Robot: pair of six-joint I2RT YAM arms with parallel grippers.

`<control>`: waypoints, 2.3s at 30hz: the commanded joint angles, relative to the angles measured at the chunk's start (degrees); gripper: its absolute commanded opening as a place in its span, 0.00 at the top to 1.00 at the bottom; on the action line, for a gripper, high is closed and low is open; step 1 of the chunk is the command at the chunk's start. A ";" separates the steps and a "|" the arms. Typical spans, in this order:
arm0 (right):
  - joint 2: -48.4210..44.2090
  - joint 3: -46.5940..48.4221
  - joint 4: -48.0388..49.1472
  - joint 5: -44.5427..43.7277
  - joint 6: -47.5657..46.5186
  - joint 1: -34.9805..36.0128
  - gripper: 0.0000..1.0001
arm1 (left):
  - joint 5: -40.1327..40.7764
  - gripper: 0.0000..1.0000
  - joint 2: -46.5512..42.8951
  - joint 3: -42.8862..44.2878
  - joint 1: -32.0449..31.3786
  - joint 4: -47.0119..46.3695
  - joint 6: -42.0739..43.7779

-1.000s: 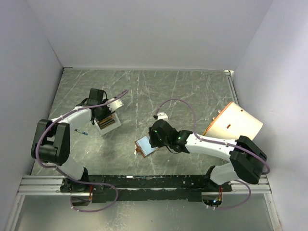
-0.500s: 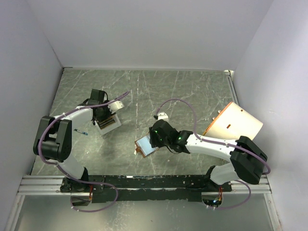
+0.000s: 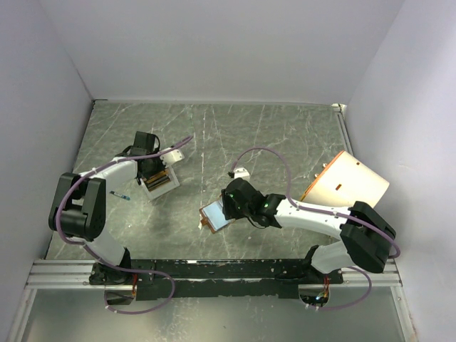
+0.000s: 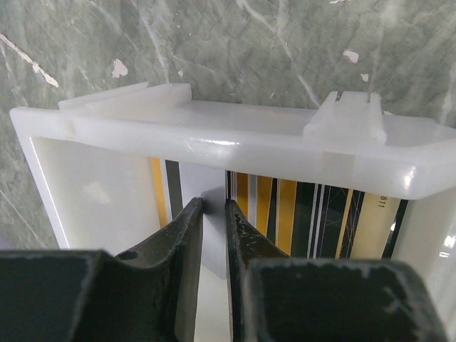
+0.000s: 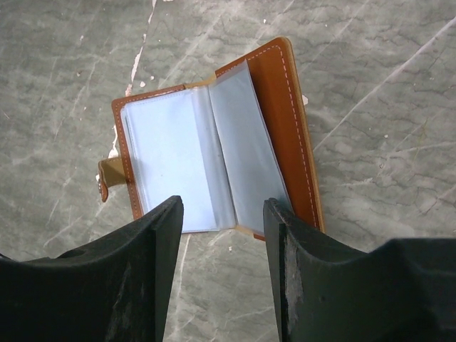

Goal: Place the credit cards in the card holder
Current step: Pick up the credit card from the storage box.

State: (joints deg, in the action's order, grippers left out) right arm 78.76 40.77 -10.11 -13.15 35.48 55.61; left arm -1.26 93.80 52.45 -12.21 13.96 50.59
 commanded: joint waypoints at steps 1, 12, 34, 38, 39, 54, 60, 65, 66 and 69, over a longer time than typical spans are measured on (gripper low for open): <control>-1.29 -1.19 0.86 -0.93 -0.12 0.11 0.50 | 0.98 0.85 -1.63 -0.17 -0.65 0.32 0.39; -2.06 -1.33 0.86 -0.90 -0.28 0.11 0.51 | 5.19 0.91 -5.85 -1.52 -2.10 0.51 -0.45; -3.46 -2.10 0.83 -0.87 0.29 0.11 0.51 | 2.75 0.80 -3.84 -0.19 -3.48 5.31 -1.09; -3.23 -1.91 0.97 -0.74 0.14 0.07 0.51 | 2.50 0.79 -3.79 -0.34 -3.68 5.67 -1.28; -3.20 -1.89 0.97 -0.77 0.11 0.10 0.51 | 2.57 0.79 -3.64 -0.38 -3.70 5.69 -1.28; -3.44 -2.37 1.41 -0.61 0.29 0.15 0.51 | 1.14 0.78 -2.73 0.17 -4.66 7.34 -2.78; -3.63 -2.62 1.57 -0.49 0.44 0.15 0.51 | 2.30 0.79 -2.53 -0.19 -4.76 6.86 -2.03; -4.05 -3.07 1.58 -0.52 0.46 0.06 0.51 | 1.28 0.79 -3.82 -0.45 -4.76 6.50 -2.42; -4.13 -3.11 1.58 -0.50 0.48 0.10 0.51 | 1.26 0.78 -3.91 -0.42 -4.76 6.52 -2.50; -4.08 -3.12 1.67 -0.48 0.49 0.11 0.51 | 1.43 0.78 -3.81 -0.40 -4.76 6.72 -2.69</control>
State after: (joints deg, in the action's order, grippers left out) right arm 75.88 38.30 -9.43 -13.08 35.57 55.61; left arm 2.76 90.35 51.75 -16.40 18.31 48.80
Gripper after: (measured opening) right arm 0.494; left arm 0.223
